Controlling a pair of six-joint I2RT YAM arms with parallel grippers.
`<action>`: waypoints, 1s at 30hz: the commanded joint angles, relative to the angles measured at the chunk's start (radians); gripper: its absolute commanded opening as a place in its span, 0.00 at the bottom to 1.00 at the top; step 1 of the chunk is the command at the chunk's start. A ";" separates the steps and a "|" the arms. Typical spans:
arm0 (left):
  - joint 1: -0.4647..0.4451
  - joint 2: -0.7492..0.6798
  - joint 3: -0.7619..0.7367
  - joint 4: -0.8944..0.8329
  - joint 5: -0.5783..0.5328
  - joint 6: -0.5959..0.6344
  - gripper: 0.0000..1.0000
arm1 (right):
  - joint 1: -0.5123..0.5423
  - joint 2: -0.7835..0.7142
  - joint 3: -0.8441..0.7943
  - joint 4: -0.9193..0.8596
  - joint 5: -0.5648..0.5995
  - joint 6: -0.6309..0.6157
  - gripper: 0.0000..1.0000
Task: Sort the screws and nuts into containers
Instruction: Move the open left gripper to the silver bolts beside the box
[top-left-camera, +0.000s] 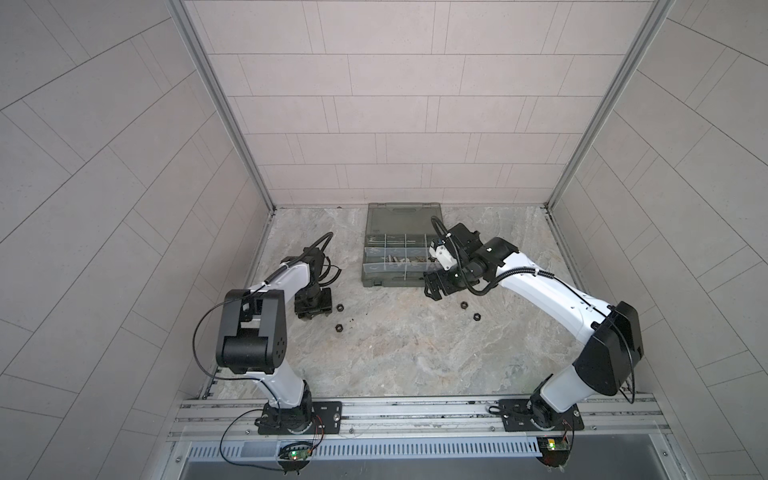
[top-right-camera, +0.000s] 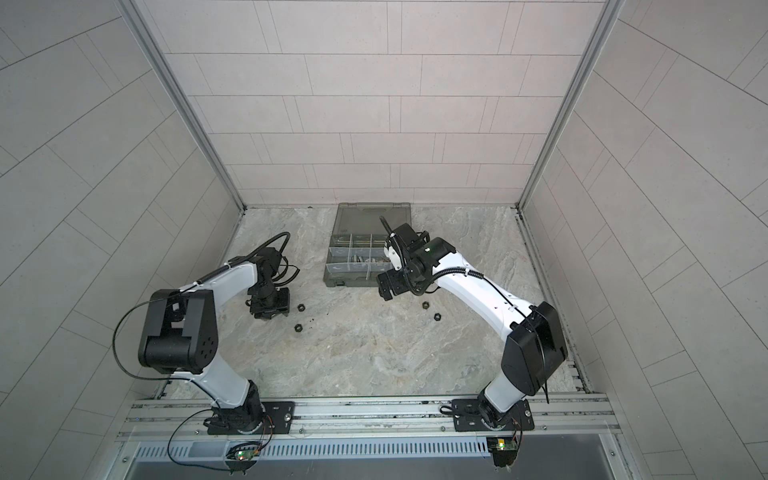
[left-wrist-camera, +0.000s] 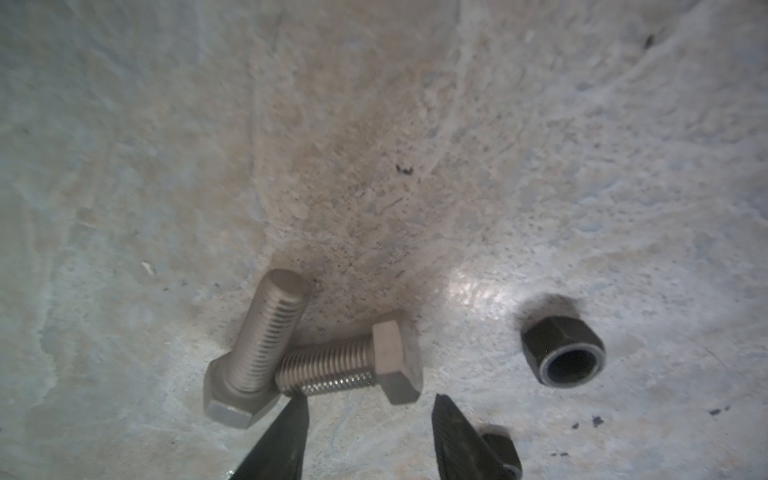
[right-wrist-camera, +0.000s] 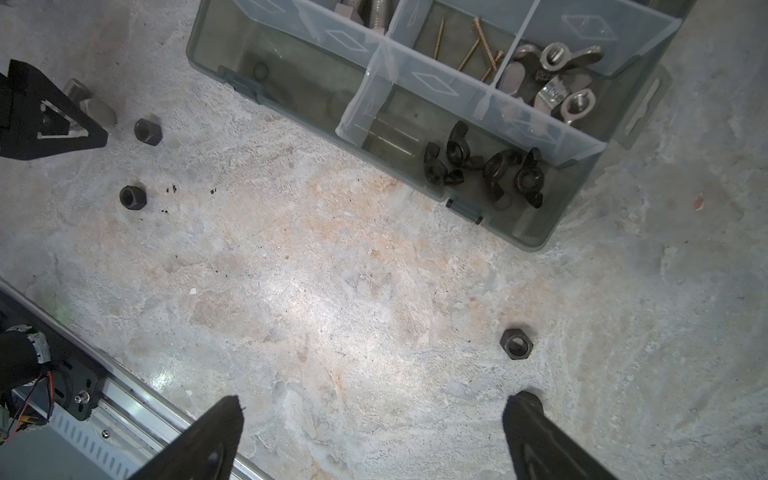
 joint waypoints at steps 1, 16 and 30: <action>0.006 0.010 0.027 -0.022 -0.010 0.020 0.53 | 0.000 -0.029 -0.002 -0.010 0.026 0.000 0.99; 0.008 -0.001 0.063 -0.008 0.012 -0.051 0.54 | -0.012 0.034 0.062 -0.023 0.020 -0.022 0.99; 0.009 0.065 0.056 -0.005 -0.037 0.033 0.54 | -0.029 0.043 0.075 -0.064 -0.001 -0.049 0.99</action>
